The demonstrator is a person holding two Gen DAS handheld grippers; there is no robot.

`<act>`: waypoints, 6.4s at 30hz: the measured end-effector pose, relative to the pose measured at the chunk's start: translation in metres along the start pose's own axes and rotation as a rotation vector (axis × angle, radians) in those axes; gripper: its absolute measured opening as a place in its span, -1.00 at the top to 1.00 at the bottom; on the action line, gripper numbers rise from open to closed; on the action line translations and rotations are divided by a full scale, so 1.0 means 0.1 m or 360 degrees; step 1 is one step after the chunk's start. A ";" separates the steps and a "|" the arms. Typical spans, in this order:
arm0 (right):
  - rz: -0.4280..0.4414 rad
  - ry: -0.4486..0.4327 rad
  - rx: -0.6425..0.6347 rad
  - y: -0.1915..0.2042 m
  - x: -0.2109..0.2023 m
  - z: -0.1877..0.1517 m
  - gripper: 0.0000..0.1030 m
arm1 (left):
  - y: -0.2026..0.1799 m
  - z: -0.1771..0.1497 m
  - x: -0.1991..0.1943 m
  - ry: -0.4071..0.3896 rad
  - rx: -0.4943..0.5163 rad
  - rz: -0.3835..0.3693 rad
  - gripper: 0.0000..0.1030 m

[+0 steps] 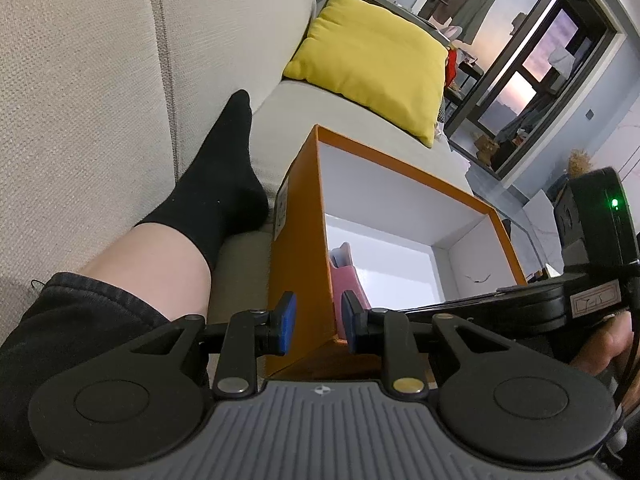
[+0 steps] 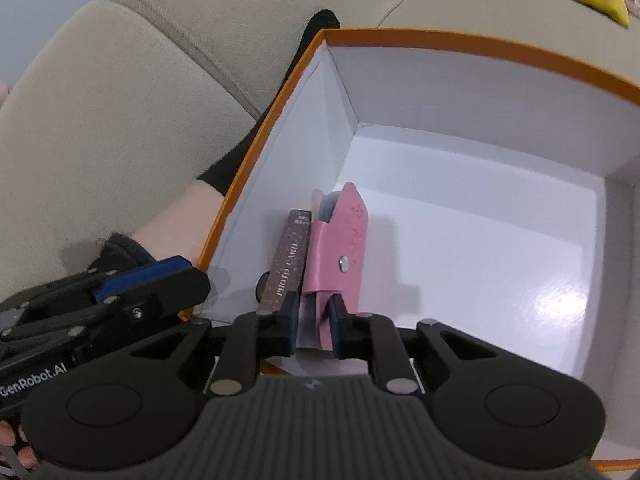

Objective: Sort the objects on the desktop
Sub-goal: 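Lower the pink card holder into the box and open the right tool, then withdraw both tools from the box back toward the pile, then grasp the pink backpack pouch with the right tool and lift it, then carry the pink pouch with the right tool while the left tool carries the plush bear into the box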

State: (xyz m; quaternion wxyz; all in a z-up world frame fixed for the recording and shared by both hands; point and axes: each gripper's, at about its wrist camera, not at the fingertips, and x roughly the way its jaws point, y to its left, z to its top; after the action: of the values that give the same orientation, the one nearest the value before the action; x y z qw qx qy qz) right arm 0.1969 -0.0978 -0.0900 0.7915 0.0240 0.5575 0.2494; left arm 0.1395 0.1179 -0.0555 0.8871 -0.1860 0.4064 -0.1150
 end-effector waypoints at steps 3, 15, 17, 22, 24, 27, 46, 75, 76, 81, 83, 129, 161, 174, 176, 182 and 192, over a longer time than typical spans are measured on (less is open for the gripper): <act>-0.0064 0.0030 -0.0104 0.11 0.07 0.01 0.66 | -0.01 0.00 -0.01 -0.0004 0.0003 -0.0002 0.48; 0.0239 0.0090 0.0156 -0.21 0.19 0.07 0.43 | 0.01 0.01 -0.03 -0.0010 -0.0020 0.0001 0.48; 0.0237 0.0090 0.0148 -0.21 0.18 0.07 0.41 | 0.01 0.02 -0.03 -0.0010 -0.0019 0.0002 0.47; 0.0217 0.0062 0.0127 -0.21 0.15 0.07 0.29 | 0.00 0.02 -0.06 -0.0021 -0.0015 0.0003 0.45; 0.0205 0.0047 0.0124 -0.20 0.16 0.07 0.28 | 0.00 0.02 -0.07 -0.0025 -0.0018 0.0007 0.42; 0.0187 0.0032 0.0113 -0.19 0.14 0.08 0.28 | 0.00 0.02 -0.09 -0.0030 -0.0019 0.0006 0.40; 0.0179 -0.0446 -0.0063 -0.21 -0.76 -0.67 0.27 | -0.52 -0.40 -0.43 0.0027 0.0131 -0.0040 0.40; -0.0183 0.0187 -0.0477 -1.34 -0.60 -1.99 0.01 | -0.99 -1.18 -0.09 0.0415 0.0299 0.0064 -0.04; -0.0161 0.0202 -0.0473 -1.36 -0.57 -1.98 0.01 | -1.00 -1.19 -0.09 0.0420 0.0299 0.0068 -0.04; -0.0086 0.0212 -0.0420 -1.45 -0.57 -1.97 0.12 | -1.00 -1.17 -0.05 0.0429 0.0300 0.0088 -0.04; -0.0102 0.0200 -0.0434 -1.42 -0.62 -1.99 0.41 | -1.01 -1.17 -0.05 0.0430 0.0301 0.0088 -0.04; -0.0152 0.0158 -0.0335 -0.90 -0.76 -1.98 0.30 | -0.83 -1.01 0.53 0.0515 0.0129 0.0137 -0.04; -0.0096 -0.0361 0.0762 -1.29 -1.20 -2.12 0.70 | -0.83 -1.05 0.44 0.0455 0.0107 0.0148 0.15; -0.0285 -0.0294 0.0268 -0.99 -1.07 -1.66 0.78 | -0.80 -1.06 0.35 0.0462 0.0091 0.0124 0.19; -0.0301 -0.0308 0.0278 -1.02 -1.05 -1.67 0.71 | -0.79 -1.05 0.37 0.0465 0.0083 0.0118 0.17; -0.0282 -0.0354 0.0391 -1.12 -0.99 -1.74 0.68 | -0.77 -1.04 0.42 0.0471 0.0072 0.0106 0.12; -0.0230 -0.0363 0.0468 -1.39 -0.88 -1.82 0.25 | -0.77 -1.06 0.48 0.0494 0.0035 0.0114 0.03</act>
State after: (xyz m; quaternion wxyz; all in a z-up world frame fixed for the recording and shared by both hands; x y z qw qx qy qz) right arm 0.0632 -0.3003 -0.1265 0.8533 0.1274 0.4950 0.1033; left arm 0.0853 0.0068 -0.1188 0.8192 -0.1415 0.5437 -0.1151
